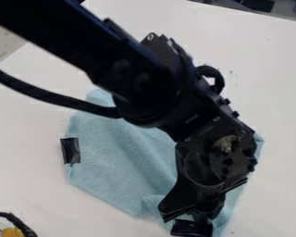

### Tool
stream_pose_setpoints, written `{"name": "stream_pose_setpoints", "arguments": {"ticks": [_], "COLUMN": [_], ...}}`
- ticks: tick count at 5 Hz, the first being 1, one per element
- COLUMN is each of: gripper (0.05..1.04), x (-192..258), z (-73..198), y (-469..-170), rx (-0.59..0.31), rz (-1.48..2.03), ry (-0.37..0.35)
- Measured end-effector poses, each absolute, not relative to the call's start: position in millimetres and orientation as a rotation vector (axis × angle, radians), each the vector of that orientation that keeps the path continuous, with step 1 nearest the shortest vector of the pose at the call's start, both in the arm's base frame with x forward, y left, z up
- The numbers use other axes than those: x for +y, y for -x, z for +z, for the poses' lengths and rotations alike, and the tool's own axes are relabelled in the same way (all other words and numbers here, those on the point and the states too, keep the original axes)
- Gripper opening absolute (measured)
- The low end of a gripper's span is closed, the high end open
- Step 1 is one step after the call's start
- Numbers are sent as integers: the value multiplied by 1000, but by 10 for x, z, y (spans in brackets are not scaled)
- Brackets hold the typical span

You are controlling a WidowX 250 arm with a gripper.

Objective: Move the bottom of the cloth to the bottom edge of the table

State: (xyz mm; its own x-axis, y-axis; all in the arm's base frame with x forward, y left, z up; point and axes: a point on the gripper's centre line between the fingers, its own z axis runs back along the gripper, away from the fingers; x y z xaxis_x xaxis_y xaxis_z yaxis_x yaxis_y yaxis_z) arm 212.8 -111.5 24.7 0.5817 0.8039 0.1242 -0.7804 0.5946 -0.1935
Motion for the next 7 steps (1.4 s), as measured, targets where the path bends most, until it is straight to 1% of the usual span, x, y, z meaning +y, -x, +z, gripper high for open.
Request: {"name": "stream_pose_setpoints", "arguments": {"ticks": [1, 2, 3, 4, 5, 6, 7], "gripper": [499, 807, 1005, 1003, 999, 999, 1000], "x": [-1126, -1095, -1011, -749, -298, 26, 113], "z": [250, 310, 435, 618, 829, 889, 843], "y": [-2134, -2142, -2152, -2260, -2533, -2708, -2750], "rx": [-205, -201, -197, -187, -158, -110, -82], "rz": [915, 912, 858, 710, 464, 299, 226], "ry": [129, 142, 120, 39, -44, -86, -86]}}
